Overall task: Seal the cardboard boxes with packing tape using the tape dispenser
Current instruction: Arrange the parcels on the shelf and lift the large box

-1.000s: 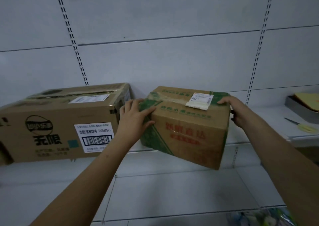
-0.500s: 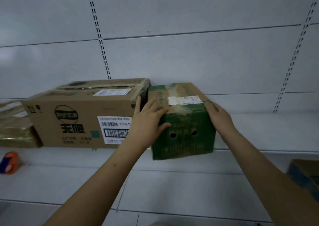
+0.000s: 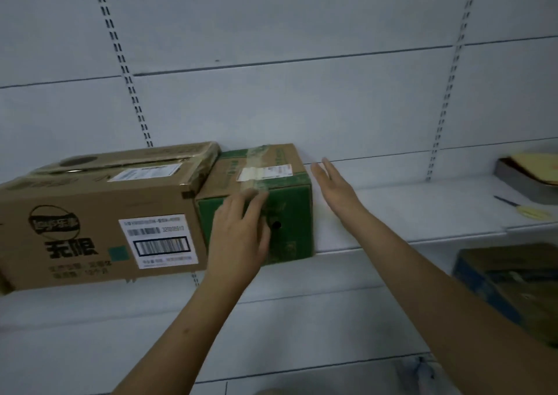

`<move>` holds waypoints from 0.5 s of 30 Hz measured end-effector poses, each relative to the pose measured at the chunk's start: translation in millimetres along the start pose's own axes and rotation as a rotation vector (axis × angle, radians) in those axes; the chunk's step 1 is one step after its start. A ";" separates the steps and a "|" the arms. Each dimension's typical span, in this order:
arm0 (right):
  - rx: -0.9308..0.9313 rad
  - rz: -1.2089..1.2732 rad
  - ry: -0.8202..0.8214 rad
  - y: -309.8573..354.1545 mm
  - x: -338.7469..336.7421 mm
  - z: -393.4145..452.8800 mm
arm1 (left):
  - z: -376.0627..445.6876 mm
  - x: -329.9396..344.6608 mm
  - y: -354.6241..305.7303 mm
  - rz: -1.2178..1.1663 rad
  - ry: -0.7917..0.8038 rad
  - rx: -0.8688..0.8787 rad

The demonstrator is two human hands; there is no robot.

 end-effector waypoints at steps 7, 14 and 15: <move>-0.141 -0.203 -0.438 -63.0 -176.2 -75.1 | -60.6 169.6 -166.2 -0.690 0.323 -0.066; 0.146 -0.551 -0.611 -238.5 -366.7 -135.6 | -127.2 297.6 -323.9 -0.987 0.756 -0.051; 0.208 -0.557 -0.632 -267.6 -396.9 -141.8 | -129.6 317.2 -341.8 -0.997 0.796 -0.063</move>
Point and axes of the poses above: each hand's wrist, its own z-axis towards the middle knuckle, its own x-axis out of the palm, y = z × x, the point moved 9 cm from there along z, towards the middle knuckle, and after that the axes turned 11 degrees about x, right-handed, at the moved point
